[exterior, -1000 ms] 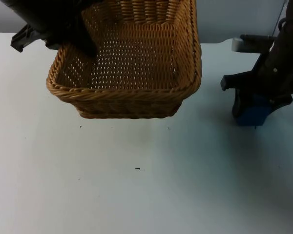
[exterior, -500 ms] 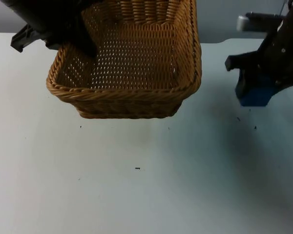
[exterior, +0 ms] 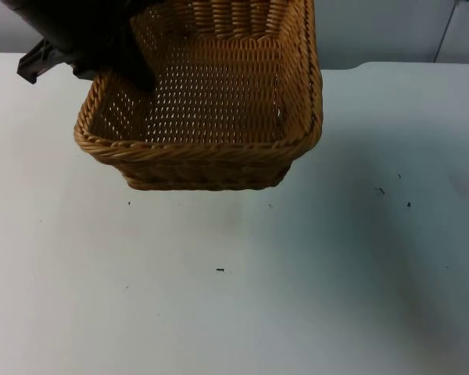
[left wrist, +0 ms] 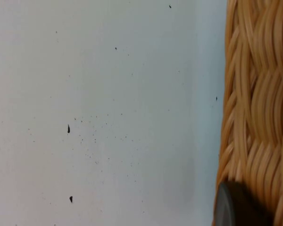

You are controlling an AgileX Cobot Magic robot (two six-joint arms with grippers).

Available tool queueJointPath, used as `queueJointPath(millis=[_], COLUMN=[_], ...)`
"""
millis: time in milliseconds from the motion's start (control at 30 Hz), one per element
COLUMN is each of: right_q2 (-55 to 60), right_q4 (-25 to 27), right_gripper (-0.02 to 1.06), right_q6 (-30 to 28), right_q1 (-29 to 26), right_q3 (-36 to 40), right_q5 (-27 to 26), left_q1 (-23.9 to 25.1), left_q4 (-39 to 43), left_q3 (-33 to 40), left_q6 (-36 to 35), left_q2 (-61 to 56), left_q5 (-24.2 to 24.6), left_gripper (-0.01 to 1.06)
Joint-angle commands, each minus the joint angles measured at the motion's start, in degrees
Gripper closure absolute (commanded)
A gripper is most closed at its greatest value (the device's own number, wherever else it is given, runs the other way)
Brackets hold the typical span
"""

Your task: Pick up the basket with the left hand and place the blue cube into the basket with the right hand.

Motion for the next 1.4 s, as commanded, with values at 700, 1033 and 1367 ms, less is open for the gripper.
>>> queueJointPath(millis=[700,1033,1367], right_q2=[3.43,10.23,16.08], right_q4=[4.06,7.4,7.99], right_gripper=[1.05,1.05,1.05], right_q6=[-1.38,-3.33,-4.41], right_q1=[20.1,20.52,20.52], right_q3=[-6.39,-6.39,-6.51], right_q5=[-1.79,-6.07,-9.59], left_q1=[-0.47,-0.47,-0.47], left_q4=[-1.97,-2.1,-2.58], left_q3=[-0.16,-0.16,-0.16], left_q6=[-0.3,-0.3,-0.3], left_q2=[0.53,0.53,0.53], left_q5=[0.37,0.4,0.4], left_gripper=[1.05,1.05,1.05])
